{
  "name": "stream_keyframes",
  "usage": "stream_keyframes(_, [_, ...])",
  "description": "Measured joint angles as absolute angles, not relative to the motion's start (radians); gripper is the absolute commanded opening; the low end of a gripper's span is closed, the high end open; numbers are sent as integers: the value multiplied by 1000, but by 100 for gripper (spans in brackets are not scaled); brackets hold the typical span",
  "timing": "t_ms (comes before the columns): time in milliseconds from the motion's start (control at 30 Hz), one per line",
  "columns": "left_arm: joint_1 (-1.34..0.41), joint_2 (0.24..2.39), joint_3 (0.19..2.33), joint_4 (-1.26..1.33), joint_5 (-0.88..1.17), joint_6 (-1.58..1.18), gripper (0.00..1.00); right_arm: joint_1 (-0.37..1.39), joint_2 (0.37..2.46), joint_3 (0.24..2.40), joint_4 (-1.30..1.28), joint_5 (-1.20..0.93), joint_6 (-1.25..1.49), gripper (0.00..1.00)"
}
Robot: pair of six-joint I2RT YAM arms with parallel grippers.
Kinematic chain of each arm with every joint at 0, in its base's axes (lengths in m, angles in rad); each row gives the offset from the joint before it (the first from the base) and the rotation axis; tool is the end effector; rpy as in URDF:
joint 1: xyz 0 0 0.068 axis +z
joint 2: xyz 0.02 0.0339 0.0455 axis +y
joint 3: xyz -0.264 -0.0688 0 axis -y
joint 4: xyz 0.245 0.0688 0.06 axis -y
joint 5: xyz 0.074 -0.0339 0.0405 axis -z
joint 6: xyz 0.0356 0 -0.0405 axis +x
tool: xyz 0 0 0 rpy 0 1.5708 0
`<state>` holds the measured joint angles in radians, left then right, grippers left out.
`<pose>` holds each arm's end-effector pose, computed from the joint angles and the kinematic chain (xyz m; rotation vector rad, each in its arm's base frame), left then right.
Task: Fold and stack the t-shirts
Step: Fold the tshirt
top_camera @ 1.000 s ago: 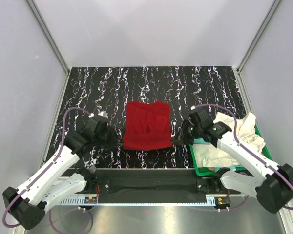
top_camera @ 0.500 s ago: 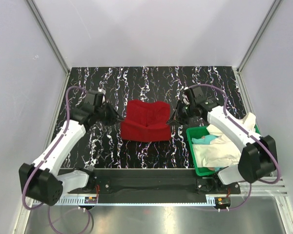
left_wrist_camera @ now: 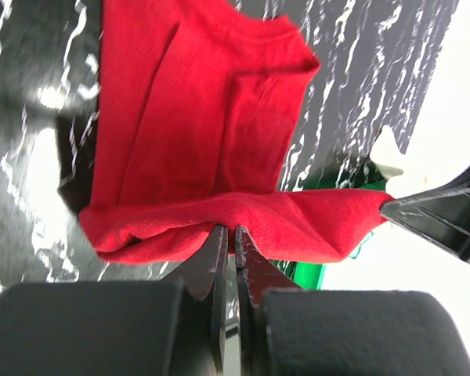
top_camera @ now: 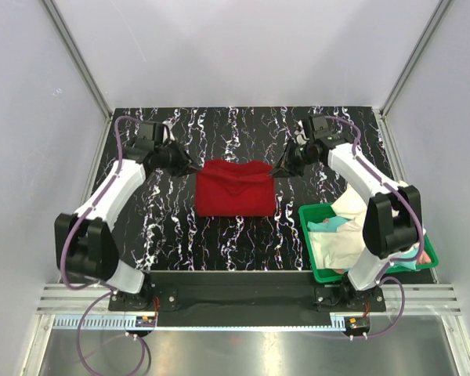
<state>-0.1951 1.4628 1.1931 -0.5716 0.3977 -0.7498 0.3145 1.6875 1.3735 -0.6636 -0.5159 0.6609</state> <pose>0.3062 -0.0746 0.2889 -0.5041 2.4797 -0.8911 0.3378 0.1284 0.2701 0.2489 2.6758 1.0079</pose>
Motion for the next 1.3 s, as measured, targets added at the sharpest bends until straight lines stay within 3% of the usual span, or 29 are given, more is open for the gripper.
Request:
stream_keyframes(367, [-154, 1739, 1361, -494, 461, -723, 0, 250, 1950, 1612, -681, -560, 624, 1])
stream_keyframes(533, [-138, 1830, 1421, -474, 473, -722, 2, 236, 2094, 1745, -696, -596, 609, 9])
stream_keyframes(600, [-133, 1864, 1442, -462, 473, -722, 14, 229, 2151, 1796, -703, -606, 604, 17])
stream_keyframes(633, [-131, 1881, 1451, -453, 474, -721, 18, 226, 2178, 1822, -709, -611, 600, 30])
stream_keyframes(667, [-130, 1901, 1462, -449, 475, -719, 22, 223, 2202, 1846, -710, -614, 600, 33])
stream_keyframes(733, [-127, 1948, 1501, -450, 472, -709, 38, 214, 2247, 1892, -728, -615, 587, 40])
stream_keyframes(900, [-126, 2080, 1690, -564, 364, -609, 51, 178, 2349, 2062, -818, -579, 536, 53])
stream_keyframes(1033, [-126, 2066, 1769, -604, 295, -514, 43, 160, 2339, 2094, -842, -569, 491, 56])
stream_keyframes(1133, [-123, 1960, 1644, -535, 340, -512, 31, 177, 2265, 1961, -771, -589, 491, 55])
stream_keyframes(1300, [-150, 1845, 1357, -317, 492, -596, 23, 260, 2183, 1721, -557, -684, 577, 37])
